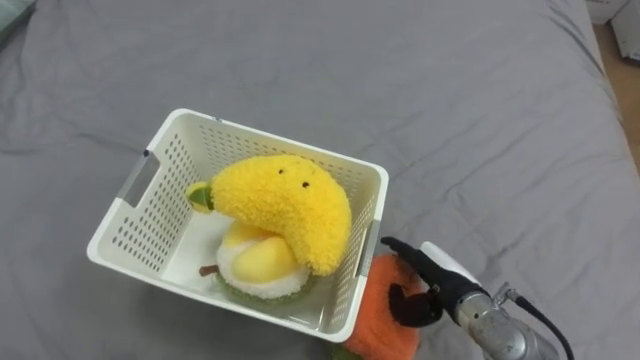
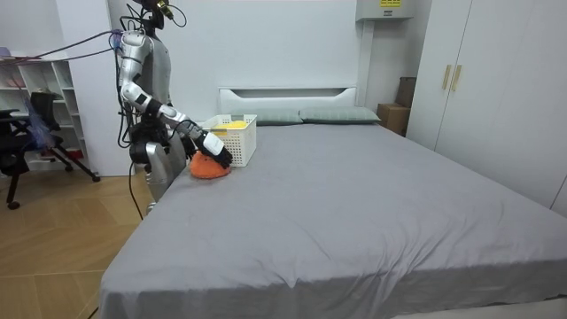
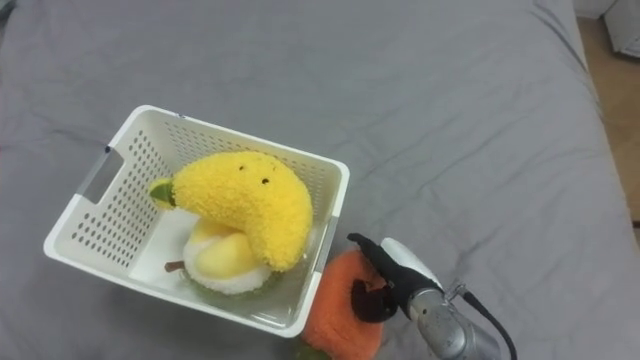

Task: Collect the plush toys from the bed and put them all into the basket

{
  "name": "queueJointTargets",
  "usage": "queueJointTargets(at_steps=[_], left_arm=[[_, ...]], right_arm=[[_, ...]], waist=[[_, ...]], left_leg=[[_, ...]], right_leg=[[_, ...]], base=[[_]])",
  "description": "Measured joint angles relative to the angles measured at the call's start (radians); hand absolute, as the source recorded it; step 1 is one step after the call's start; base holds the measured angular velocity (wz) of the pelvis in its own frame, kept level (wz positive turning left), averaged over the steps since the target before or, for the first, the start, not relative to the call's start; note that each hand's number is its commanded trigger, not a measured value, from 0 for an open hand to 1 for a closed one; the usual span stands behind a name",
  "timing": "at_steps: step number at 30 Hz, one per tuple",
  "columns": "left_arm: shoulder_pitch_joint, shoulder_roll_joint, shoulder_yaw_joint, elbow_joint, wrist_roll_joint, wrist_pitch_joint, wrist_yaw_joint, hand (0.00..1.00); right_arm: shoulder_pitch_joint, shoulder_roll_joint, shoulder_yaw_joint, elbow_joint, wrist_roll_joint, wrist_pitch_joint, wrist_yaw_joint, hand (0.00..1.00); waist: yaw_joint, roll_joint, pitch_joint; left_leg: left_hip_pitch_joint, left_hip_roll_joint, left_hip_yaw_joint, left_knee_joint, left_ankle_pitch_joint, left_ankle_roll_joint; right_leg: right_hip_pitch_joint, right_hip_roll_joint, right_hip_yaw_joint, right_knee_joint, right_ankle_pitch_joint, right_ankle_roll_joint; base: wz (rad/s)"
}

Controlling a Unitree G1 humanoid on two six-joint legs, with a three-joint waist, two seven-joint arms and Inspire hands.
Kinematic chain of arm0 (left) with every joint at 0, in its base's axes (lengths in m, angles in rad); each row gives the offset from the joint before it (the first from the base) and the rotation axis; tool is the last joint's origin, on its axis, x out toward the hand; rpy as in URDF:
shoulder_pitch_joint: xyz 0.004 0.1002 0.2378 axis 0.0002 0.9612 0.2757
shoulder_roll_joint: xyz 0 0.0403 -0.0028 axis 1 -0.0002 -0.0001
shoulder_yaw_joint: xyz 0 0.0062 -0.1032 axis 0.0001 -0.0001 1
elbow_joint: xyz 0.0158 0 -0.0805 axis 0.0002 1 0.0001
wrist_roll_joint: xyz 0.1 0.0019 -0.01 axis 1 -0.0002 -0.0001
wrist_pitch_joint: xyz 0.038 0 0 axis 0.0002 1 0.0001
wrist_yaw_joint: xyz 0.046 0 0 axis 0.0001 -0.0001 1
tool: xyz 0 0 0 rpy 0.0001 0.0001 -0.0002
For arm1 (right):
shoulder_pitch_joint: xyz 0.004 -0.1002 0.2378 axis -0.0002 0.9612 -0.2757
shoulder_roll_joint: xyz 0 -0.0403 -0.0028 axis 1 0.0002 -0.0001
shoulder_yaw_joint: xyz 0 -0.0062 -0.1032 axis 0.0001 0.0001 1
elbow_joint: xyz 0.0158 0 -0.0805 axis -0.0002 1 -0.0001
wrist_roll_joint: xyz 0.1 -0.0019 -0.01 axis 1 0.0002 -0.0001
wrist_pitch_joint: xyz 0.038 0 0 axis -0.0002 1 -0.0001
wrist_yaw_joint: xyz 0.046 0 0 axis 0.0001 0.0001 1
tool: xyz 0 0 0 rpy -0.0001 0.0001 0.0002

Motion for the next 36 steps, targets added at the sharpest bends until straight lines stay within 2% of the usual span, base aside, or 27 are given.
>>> queueJointTargets(at_steps=[8, 20, 21, 22, 23, 24, 36], left_arm=[[-0.020, 0.015, -0.015, 0.028, -0.002, -0.005, -0.005, 0.00], [-0.034, 0.019, -0.015, 0.047, -0.002, -0.005, -0.013, 0.00], [-0.034, 0.019, -0.015, 0.047, -0.002, -0.005, -0.014, 0.00], [-0.034, 0.019, -0.015, 0.047, -0.002, -0.005, -0.014, 0.00], [-0.034, 0.020, -0.015, 0.047, -0.002, -0.005, -0.014, 0.00], [-0.034, 0.020, -0.015, 0.047, -0.002, -0.005, -0.013, 0.00], [-0.034, 0.023, -0.013, 0.044, 0.000, -0.005, -0.013, 0.00]], right_arm=[[-0.025, -0.014, 0.005, 0.000, -0.006, 0.000, 0.063, 0.00], [-0.034, -0.017, 0.005, 0.000, -0.010, 0.002, 0.096, 0.00], [-0.034, -0.017, 0.005, 0.000, -0.010, 0.002, 0.098, 0.12], [-0.035, -0.017, 0.004, 0.000, -0.011, 0.002, 0.102, 0.67], [-0.036, -0.017, 0.004, 0.000, -0.011, 0.002, 0.103, 0.88], [-0.036, -0.017, 0.004, 0.000, -0.011, 0.002, 0.103, 1.00], [-0.051, -0.016, -0.002, -0.064, -0.069, 0.005, 0.102, 1.00]], waist=[[0.000, -0.013, 0.0009], [0.001, -0.014, 0.0014], [0.001, -0.014, 0.0016], [0.001, -0.013, 0.0018], [0.001, -0.013, 0.0018], [0.001, -0.013, 0.0018], [0.003, -0.016, 0.0006]], left_leg=[[-0.001, -0.001, -0.012, 0.001, 0.000, 0.000], [-0.002, -0.001, -0.013, 0.001, 0.000, 0.000], [-0.002, -0.001, -0.013, 0.001, 0.000, 0.000], [-0.002, -0.001, -0.013, 0.001, 0.000, 0.000], [-0.002, -0.001, -0.013, 0.001, 0.000, 0.000], [-0.002, -0.001, -0.013, 0.001, 0.000, 0.000], [-0.004, -0.002, -0.014, 0.001, 0.000, 0.000]], right_leg=[[0.001, -0.001, -0.005, -0.002, 0.000, 0.000], [0.001, 0.000, -0.005, -0.002, 0.000, 0.000], [0.001, 0.000, -0.005, -0.002, 0.000, 0.000], [0.001, 0.000, -0.005, -0.002, 0.000, 0.000], [0.001, 0.000, -0.005, -0.002, 0.000, 0.000], [0.001, 0.000, -0.005, -0.002, 0.000, 0.000], [0.001, 0.000, -0.006, -0.003, 0.000, 0.000]], base=[[0.00], [0.00], [0.00], [0.00], [0.00], [0.00], [0.00]])
